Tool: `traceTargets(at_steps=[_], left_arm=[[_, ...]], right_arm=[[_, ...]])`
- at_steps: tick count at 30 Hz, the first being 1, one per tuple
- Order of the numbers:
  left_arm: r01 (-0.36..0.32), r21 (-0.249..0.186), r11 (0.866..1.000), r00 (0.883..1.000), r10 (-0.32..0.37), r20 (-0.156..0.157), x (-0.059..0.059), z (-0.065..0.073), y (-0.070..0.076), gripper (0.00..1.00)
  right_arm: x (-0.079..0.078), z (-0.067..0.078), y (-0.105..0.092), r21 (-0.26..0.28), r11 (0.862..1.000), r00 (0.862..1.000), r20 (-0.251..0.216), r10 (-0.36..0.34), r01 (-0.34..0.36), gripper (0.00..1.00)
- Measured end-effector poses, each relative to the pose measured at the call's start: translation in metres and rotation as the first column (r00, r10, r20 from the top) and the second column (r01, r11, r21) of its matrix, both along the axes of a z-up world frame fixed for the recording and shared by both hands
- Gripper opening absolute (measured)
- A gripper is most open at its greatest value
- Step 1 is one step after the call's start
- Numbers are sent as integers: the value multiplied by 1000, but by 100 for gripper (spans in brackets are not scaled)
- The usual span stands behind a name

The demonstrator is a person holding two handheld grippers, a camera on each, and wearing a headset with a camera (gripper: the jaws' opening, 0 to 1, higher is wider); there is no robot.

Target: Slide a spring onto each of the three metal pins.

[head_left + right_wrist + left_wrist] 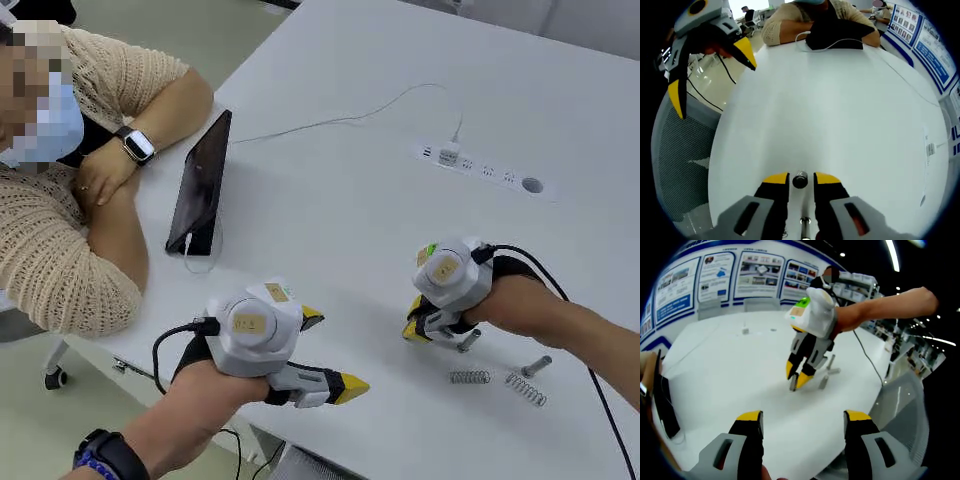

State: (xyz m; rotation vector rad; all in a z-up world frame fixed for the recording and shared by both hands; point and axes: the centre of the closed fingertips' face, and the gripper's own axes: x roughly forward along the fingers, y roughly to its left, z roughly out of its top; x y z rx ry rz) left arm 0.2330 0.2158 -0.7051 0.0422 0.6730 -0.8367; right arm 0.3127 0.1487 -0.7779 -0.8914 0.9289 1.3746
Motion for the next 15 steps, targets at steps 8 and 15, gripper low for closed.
traceTargets(at_steps=[8, 15], left_arm=[[11, -13, 1000, 1000, -11, 4, -1, 3, -7, 66], [33, -11, 999, 999, -33, 11, -2, 7, -13, 66]], right_arm=[[7, 23, -8, 56, 997, 997, 35, -62, 60, 35], [5, 34, -15, 135, 974, 983, 10, -183, 180, 40]])
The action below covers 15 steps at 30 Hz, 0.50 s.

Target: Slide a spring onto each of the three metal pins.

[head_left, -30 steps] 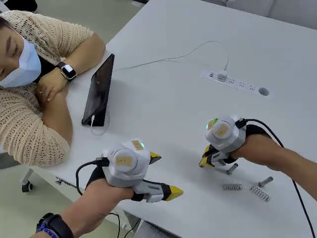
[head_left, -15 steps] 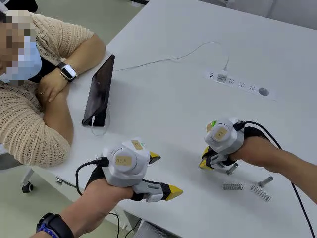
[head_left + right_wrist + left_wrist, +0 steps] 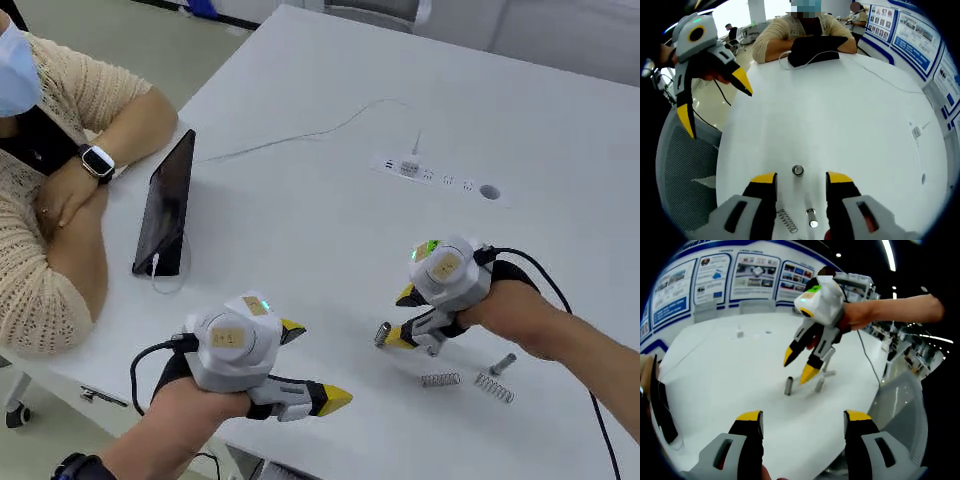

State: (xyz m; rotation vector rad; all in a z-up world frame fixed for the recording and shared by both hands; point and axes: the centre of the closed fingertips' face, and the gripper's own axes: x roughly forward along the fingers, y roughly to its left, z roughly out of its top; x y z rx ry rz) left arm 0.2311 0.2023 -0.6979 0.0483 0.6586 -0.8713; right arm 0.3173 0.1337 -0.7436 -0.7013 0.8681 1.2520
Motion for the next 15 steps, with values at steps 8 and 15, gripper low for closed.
traceTargets(at_steps=[8, 15], left_arm=[[-8, -18, 1000, 1000, 8, 9, 3, 8, -3, 66], [-7, -21, 1000, 1000, 8, 10, 2, 9, -7, 66]], right_arm=[[-2, 12, -6, 100, 985, 990, -2, -138, 138, 45], [-7, 19, -13, 145, 969, 979, -1, -202, 200, 48]])
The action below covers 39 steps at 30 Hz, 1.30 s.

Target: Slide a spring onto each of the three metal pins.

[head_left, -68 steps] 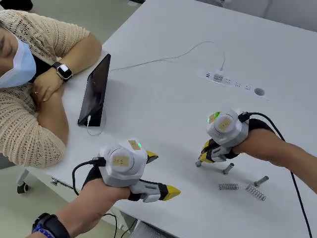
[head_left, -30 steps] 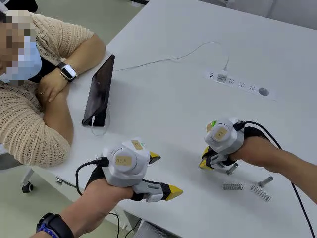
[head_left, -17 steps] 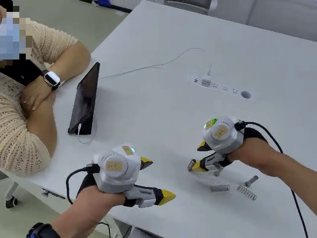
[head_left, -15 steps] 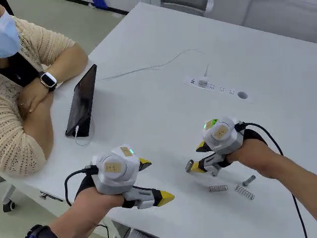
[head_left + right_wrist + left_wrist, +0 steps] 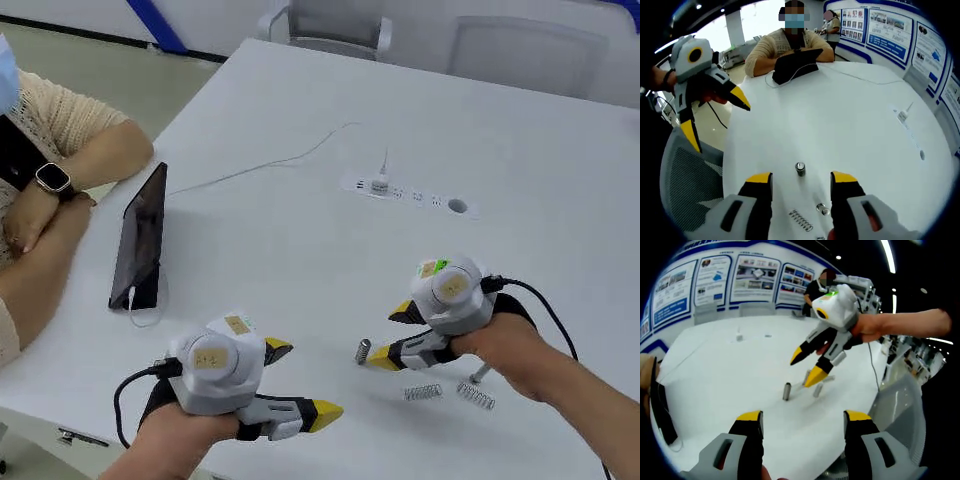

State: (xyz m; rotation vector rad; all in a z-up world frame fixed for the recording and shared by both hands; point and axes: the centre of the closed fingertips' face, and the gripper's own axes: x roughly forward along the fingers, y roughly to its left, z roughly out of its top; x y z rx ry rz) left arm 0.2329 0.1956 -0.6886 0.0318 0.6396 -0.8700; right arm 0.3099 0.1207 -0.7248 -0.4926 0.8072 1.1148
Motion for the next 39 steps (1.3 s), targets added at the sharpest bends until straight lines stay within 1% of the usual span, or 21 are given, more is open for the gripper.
traceTargets(at_steps=[4, 7, 9, 11, 18, 27, 37, 39], left_arm=[[-1, -2, 1000, 1000, 1, -1, -1, 0, -1, 66], [-3, -6, 1000, 1000, 3, -4, -1, 0, -2, 66], [-3, -6, 1000, 1000, 3, -6, -1, 0, -3, 66], [-2, -7, 1000, 1000, 2, -5, -1, 0, -3, 66], [-4, -9, 1000, 1000, 4, -4, 2, 1, -6, 66], [17, -5, 1000, 1000, -17, -6, 2, -2, -16, 66], [37, 1, 999, 999, -37, -11, 3, -4, -29, 66], [43, 5, 999, 999, -43, -10, 4, -4, -31, 67]], right_arm=[[-3, 0, -4, 21, 999, 999, -11, -40, 40, 51], [-4, 2, -7, 44, 996, 997, -13, -73, 74, 52], [-5, 4, -6, 94, 989, 993, -39, -115, 118, 52], [-7, 5, -8, 122, 981, 988, -53, -143, 148, 52], [-12, 5, -20, 145, 969, 980, -42, -195, 199, 55], [-25, 7, -40, 169, 950, 965, -30, -260, 261, 60], [-36, 13, -69, 197, 925, 944, -22, -328, 326, 64], [-38, 15, -75, 206, 917, 938, -21, -346, 343, 65]])
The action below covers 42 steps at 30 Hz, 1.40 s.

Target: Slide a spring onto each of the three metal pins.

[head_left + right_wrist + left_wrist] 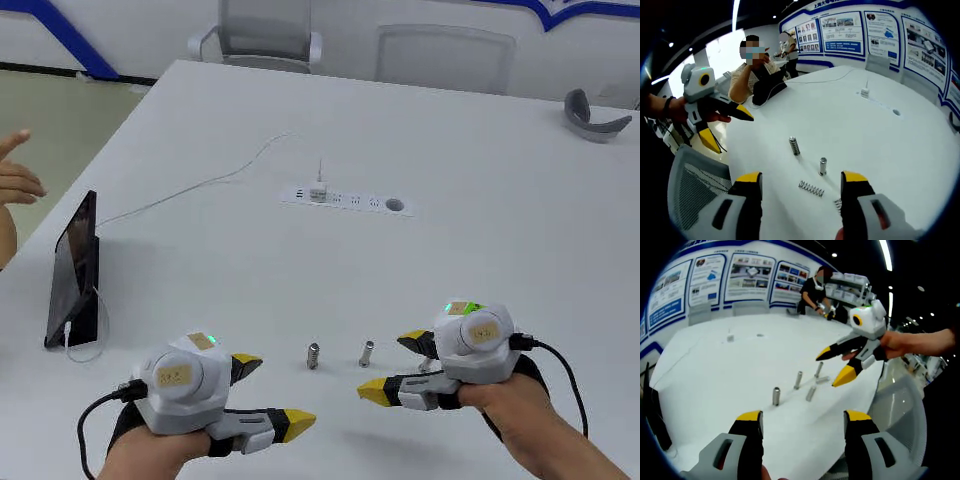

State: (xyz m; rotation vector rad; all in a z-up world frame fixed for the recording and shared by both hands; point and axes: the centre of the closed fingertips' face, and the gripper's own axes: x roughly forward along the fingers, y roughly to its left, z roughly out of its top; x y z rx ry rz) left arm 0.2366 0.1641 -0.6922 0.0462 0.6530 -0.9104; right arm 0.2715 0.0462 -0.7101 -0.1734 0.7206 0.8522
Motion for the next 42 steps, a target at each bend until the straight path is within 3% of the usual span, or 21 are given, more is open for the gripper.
traceTargets(at_steps=[14, 23, 31, 42], left_arm=[[23, 8, 1000, 1000, -23, 3, 2, 1, -16, 67], [39, 14, 999, 999, -39, -3, 4, -2, -23, 67], [66, 17, 998, 998, -66, 1, 6, -2, -37, 67], [117, 18, 993, 993, -116, -15, 3, -12, -61, 67]], right_arm=[[-22, -2, -41, 30, 995, 996, 1, -93, 93, 70], [-32, -2, -58, 43, 989, 990, -2, -143, 143, 72], [-42, -3, -69, 52, 984, 985, -7, -173, 173, 74], [-54, -5, -89, 49, 977, 978, -19, -209, 210, 78]])
